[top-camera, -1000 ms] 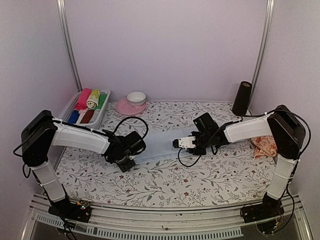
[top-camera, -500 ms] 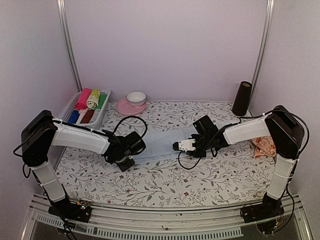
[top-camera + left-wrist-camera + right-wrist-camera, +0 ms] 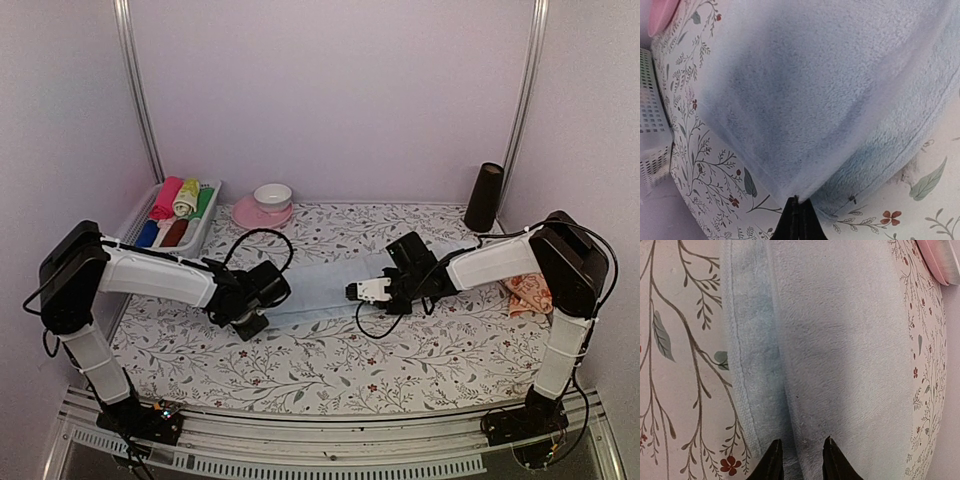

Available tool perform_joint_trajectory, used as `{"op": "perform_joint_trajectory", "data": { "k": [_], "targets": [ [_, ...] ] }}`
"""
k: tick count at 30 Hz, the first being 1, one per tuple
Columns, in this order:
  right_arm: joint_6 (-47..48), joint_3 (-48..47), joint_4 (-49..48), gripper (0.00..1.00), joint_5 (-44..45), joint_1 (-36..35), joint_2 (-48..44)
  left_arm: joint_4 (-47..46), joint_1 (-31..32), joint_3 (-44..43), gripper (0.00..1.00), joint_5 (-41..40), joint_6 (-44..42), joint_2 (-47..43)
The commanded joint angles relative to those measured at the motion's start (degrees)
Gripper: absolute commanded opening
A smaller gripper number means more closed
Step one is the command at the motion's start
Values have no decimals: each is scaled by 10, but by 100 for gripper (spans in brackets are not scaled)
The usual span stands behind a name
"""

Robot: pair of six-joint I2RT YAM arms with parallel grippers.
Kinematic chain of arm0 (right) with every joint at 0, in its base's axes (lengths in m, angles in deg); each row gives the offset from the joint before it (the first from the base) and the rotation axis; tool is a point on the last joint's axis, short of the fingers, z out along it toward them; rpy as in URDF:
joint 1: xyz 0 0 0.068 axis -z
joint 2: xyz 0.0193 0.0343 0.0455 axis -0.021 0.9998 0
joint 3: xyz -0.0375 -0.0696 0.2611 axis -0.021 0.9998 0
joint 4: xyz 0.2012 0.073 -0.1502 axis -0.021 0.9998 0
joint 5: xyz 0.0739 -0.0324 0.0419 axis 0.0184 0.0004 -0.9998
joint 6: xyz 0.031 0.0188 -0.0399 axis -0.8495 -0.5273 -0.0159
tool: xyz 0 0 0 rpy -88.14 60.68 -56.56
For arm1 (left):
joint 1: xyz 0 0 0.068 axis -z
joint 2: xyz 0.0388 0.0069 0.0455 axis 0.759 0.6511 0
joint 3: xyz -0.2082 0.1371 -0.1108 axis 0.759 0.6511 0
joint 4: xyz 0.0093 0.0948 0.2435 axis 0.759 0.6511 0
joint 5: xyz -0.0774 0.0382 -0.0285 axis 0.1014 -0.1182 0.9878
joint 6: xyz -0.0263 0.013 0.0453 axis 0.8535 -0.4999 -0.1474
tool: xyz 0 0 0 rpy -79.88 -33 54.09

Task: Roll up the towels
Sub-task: Adjust the towel at the center of the board.

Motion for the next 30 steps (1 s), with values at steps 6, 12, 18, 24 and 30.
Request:
{"op": "perform_joint_trajectory", "data": {
  "k": [6,12,18,24,30],
  "targets": [
    [-9,12,-28,25,17,-4,13,9,-1,-13,0,-17,10,-41],
    [-4,18,-30,33,13,-7,9,9,-1,-15,0,-30,13,-43],
    [-6,18,-42,35,26,-9,16,9,-1,-16,0,-49,21,-48],
    [-9,21,-66,32,53,-11,24,7,-1,-14,0,-61,24,-58],
    [-12,23,-81,20,64,-11,24,6,0,-11,0,-61,25,-61]
  ]
}}
